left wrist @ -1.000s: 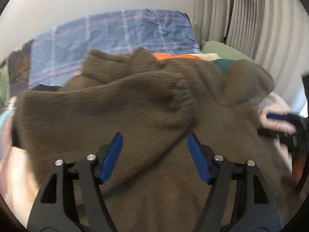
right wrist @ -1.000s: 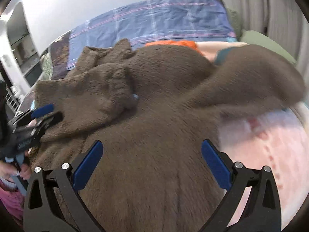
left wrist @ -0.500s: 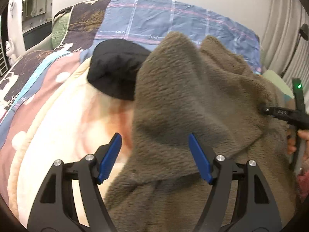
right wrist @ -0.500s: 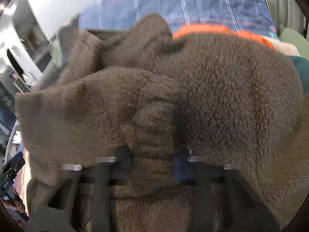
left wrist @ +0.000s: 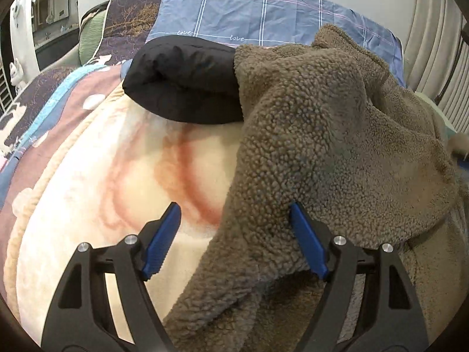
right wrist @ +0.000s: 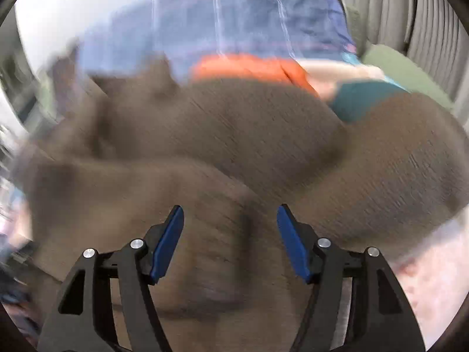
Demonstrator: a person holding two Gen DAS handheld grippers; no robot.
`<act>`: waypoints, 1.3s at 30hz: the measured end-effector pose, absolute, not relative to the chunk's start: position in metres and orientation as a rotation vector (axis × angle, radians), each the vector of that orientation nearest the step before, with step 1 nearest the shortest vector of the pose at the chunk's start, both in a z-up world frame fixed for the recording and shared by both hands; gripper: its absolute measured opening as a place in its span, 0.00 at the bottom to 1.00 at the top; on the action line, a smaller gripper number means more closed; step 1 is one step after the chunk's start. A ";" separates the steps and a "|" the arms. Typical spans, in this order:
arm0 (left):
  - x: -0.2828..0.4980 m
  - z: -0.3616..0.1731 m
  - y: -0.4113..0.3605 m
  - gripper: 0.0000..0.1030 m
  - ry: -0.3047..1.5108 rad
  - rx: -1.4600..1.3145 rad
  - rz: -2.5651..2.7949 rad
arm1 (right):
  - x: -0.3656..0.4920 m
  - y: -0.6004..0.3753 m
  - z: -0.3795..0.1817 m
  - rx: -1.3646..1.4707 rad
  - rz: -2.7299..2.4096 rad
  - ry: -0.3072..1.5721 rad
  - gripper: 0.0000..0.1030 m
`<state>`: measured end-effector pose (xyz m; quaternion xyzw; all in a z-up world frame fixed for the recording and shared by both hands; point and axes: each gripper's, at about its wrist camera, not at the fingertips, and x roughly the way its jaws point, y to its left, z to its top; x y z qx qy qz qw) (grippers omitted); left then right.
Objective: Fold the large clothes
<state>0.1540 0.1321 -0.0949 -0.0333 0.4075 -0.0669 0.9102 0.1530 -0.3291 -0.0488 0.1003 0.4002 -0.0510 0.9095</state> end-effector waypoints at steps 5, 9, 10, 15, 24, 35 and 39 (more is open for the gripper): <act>0.154 -0.101 0.145 0.76 0.846 -0.148 -0.161 | 0.190 -0.241 0.024 0.167 0.303 0.757 0.84; 0.152 -0.106 0.152 0.72 0.843 -0.209 -0.193 | 0.256 -0.142 0.038 0.022 0.507 0.853 0.85; 0.151 -0.106 0.152 0.71 0.839 -0.217 -0.198 | 0.277 -0.123 0.032 0.016 0.521 0.904 0.85; 0.147 -0.112 0.155 0.70 0.830 -0.235 -0.220 | 0.356 -0.069 -0.024 0.025 0.503 1.174 0.85; 0.145 -0.117 0.164 0.48 0.826 -0.271 -0.224 | 0.356 -0.014 -0.047 -0.097 0.645 1.174 0.09; 0.140 -0.124 0.193 0.53 0.831 -0.326 -0.061 | 0.343 0.030 -0.061 -0.285 0.484 0.887 0.48; 0.139 -0.124 0.192 0.54 0.829 -0.314 -0.059 | 0.296 -0.020 -0.004 -0.225 0.393 0.689 0.68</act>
